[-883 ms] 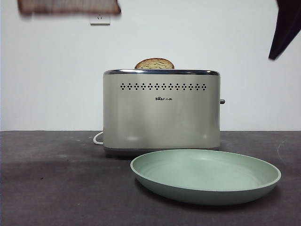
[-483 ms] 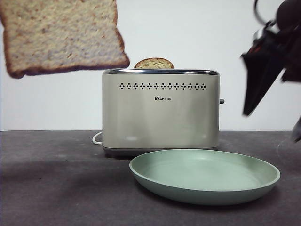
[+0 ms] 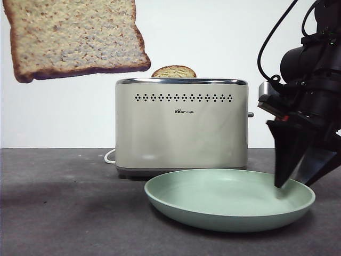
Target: Take the bread from the toaster,put the bread on the plate,put the plate on the table
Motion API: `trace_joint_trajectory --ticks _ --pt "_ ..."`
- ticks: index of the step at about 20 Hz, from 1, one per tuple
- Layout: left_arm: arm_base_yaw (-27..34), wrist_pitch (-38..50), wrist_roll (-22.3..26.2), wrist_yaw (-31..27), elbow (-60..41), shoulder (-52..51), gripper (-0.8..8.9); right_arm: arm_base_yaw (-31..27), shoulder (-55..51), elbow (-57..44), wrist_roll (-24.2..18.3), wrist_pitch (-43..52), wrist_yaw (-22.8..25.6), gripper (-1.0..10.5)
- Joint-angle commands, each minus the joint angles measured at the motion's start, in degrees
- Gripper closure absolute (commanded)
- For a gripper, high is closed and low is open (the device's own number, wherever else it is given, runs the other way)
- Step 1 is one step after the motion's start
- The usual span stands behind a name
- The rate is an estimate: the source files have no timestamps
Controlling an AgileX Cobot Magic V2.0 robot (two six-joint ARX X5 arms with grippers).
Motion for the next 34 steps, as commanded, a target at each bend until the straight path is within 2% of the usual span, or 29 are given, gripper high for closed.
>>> trace_joint_trajectory --ticks 1,6,11,15,19,26,27,28,30,34 --pt "-0.2 0.7 -1.4 0.3 -0.3 -0.3 8.20 0.1 0.4 -0.1 0.4 1.0 -0.1 9.6" --pt "-0.2 0.8 -4.4 0.3 -0.3 -0.1 8.21 0.9 -1.0 -0.1 1.3 1.5 -0.5 9.6" --pt "-0.2 2.7 -9.1 0.3 -0.3 3.1 8.21 5.1 -10.9 -0.1 3.7 1.6 -0.5 9.6" --pt "-0.2 10.9 -13.0 5.3 -0.3 10.5 8.22 10.3 -18.3 -0.1 6.8 1.9 -0.4 9.6" --pt "-0.2 17.5 -16.8 10.8 -0.3 18.3 8.22 13.8 -20.4 -0.1 8.9 2.5 0.0 9.6" --pt "-0.3 17.1 -16.8 11.8 -0.3 29.6 8.16 16.0 -20.5 -0.1 10.3 4.2 1.5 9.6" --pt "-0.2 16.8 -17.4 11.7 -0.3 30.5 7.93 16.0 -20.5 -0.1 10.3 4.2 1.5 9.6" --pt "-0.2 16.6 -18.1 11.7 -0.3 31.1 6.74 16.0 -20.5 -0.1 10.3 4.2 1.4 9.6" --pt "-0.2 16.6 -18.1 9.7 -0.3 31.2 3.14 16.0 -20.5 -0.1 10.3 4.2 1.2 9.6" --pt "-0.2 17.0 -18.1 8.9 0.0 31.2 2.92 16.0 -20.5 -0.1 10.3 4.0 1.0 9.6"
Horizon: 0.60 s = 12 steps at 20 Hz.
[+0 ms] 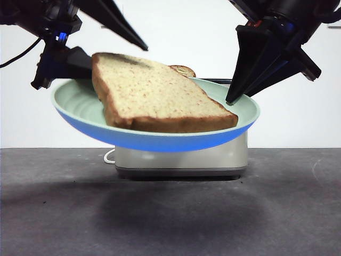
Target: Take the bread from the toaster,put the bread on the plate,put the plate on the table
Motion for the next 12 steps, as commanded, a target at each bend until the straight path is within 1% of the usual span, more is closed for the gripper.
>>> trace_joint_trajectory --ticks 1,3,6,12 --pt "-0.2 0.4 -0.2 -0.1 0.4 0.1 2.92 0.2 0.1 -0.1 0.8 0.6 -0.9 9.6" --pt "-0.2 -0.4 -0.2 0.1 2.1 -0.1 2.92 0.2 0.1 -0.1 0.7 -0.1 -0.9 9.6" --pt "-0.2 -3.9 0.2 0.0 6.5 -0.2 2.93 0.2 0.1 -0.1 0.7 -0.8 -1.0 9.6" --pt "-0.2 -15.0 5.9 -0.2 17.9 -0.2 3.05 0.2 0.1 -0.1 0.7 -0.9 -1.0 9.6"
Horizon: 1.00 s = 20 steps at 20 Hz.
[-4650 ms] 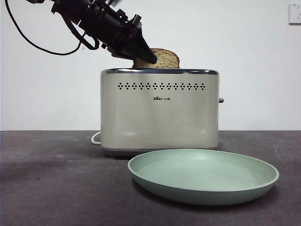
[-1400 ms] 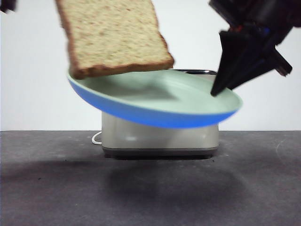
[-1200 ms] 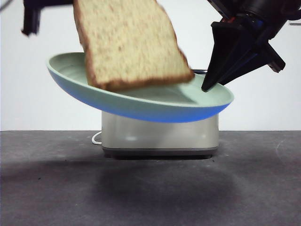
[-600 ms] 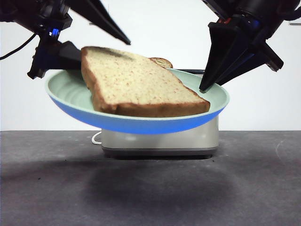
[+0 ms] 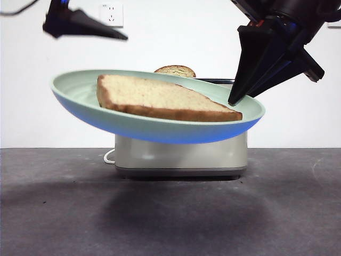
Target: Take the bread from the toaster,put the bread on the plate,put the plate on the table
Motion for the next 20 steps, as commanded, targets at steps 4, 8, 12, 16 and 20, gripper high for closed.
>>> trace_joint_trajectory --ticks 4,8,12,16,20 --pt "0.0 -7.3 7.5 -1.4 7.8 -2.9 3.19 0.1 0.1 -0.1 0.5 0.6 -0.6 9.6" --pt "0.0 -10.3 11.9 -8.3 9.5 -10.3 5.09 0.1 0.1 -0.1 1.6 1.5 -0.5 9.6" --pt "-0.1 -19.9 17.9 -19.2 9.5 -16.9 8.21 0.1 0.1 -0.1 4.4 4.3 -0.5 9.6" --pt "-0.1 -25.3 21.0 -26.5 9.5 -20.5 8.22 0.0 0.6 -0.1 6.7 6.6 -0.1 9.6" --pt "-0.2 -25.3 22.2 -27.0 9.5 -21.9 8.22 0.0 4.7 -0.1 8.0 6.8 0.2 9.6"
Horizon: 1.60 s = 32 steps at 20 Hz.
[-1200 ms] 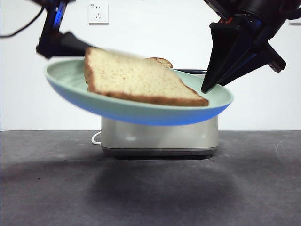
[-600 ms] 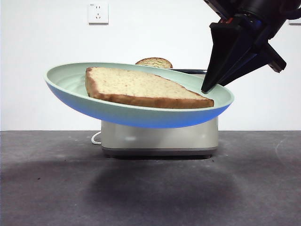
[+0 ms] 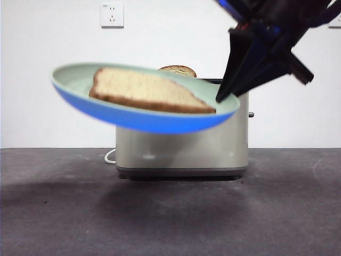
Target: Take the bread from the toaster,put the bread on the plate,put the plate on the table
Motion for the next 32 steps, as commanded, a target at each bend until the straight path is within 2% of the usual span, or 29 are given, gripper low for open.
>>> trace_joint_trajectory --ticks 1,11,20,21,25,26,32 --pt "-0.2 -0.1 2.1 -0.2 -0.1 -0.3 8.22 0.0 3.6 -0.1 1.5 0.5 0.4 9.6" --pt "-0.2 -2.7 3.8 -0.1 -0.1 -0.3 8.22 -2.8 14.8 -0.1 1.9 1.8 4.0 9.6" --pt "-0.2 -3.4 3.8 -0.1 -0.1 -0.3 8.22 -5.1 20.7 -0.1 -0.2 0.1 5.7 9.6" --pt "-0.2 -3.5 3.8 -0.1 -0.1 -0.3 8.22 -5.1 20.6 -0.1 -0.2 0.3 5.7 9.2" --pt "-0.2 -4.0 3.8 -0.1 -0.1 -0.3 8.22 -5.1 19.0 -0.1 -0.5 0.3 5.5 4.6" --pt "-0.2 -3.9 3.8 -0.1 -0.1 -0.3 8.22 -5.1 17.9 -0.1 -0.7 0.2 5.5 4.0" --pt "-0.2 -4.0 3.8 -0.1 -0.1 -0.3 8.22 -5.1 2.6 -0.1 -3.4 -6.1 5.2 4.1"
